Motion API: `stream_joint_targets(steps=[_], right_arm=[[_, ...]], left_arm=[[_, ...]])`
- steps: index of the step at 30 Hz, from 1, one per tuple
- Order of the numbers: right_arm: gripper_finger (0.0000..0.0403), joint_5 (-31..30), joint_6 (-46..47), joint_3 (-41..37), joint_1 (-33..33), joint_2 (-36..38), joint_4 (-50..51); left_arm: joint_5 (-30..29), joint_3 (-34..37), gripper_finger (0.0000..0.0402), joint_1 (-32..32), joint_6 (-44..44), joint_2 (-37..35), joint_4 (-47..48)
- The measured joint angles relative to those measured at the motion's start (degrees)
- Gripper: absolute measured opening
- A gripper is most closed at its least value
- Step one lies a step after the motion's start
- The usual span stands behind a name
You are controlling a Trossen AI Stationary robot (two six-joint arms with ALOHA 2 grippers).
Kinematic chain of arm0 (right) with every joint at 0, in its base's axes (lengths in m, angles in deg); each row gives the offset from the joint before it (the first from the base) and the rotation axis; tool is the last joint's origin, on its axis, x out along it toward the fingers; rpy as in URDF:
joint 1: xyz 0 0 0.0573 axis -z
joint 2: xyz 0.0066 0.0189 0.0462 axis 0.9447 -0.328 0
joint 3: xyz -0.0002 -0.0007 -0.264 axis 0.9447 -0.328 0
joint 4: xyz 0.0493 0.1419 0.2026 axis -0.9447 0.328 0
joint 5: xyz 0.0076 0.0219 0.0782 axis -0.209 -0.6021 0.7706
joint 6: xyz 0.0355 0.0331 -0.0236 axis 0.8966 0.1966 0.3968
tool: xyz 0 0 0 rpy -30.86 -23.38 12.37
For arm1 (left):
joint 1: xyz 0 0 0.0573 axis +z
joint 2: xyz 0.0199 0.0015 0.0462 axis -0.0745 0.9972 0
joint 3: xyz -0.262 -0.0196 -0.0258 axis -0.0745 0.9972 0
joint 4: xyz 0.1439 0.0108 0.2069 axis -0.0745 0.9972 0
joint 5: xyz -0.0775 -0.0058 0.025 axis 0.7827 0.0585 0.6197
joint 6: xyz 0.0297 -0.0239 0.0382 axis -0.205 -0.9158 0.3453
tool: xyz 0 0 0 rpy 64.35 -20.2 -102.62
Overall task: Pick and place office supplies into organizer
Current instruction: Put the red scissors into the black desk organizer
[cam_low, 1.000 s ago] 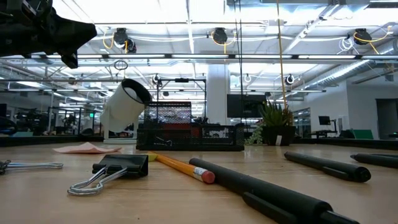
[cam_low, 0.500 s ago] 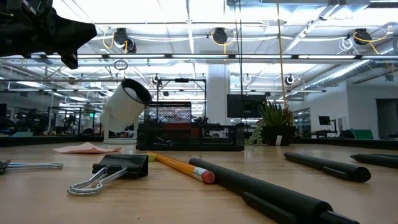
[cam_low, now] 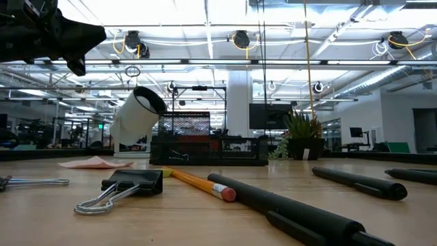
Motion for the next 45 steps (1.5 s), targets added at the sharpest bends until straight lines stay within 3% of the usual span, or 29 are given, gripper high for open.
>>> stream_joint_targets(steps=[24, 39, 45], right_arm=[[0.0114, 1.0, 1.4, -0.6, -1.2, 0.3, -2.3], [0.0114, -0.5, 0.8, 2.0, -1.2, 0.3, 4.8], [0.0114, -0.5, 0.9, 2.0, -1.3, -0.3, 3.3]], left_arm=[[0.0, 0.0, 0.0063, 0.0, -0.3, 0.0, 0.4], [0.0, 0.0, 0.0063, 0.0, -0.3, 0.0, 0.4], [0.0, 0.0, 0.0063, 0.0, -0.3, 0.0, 0.4]])
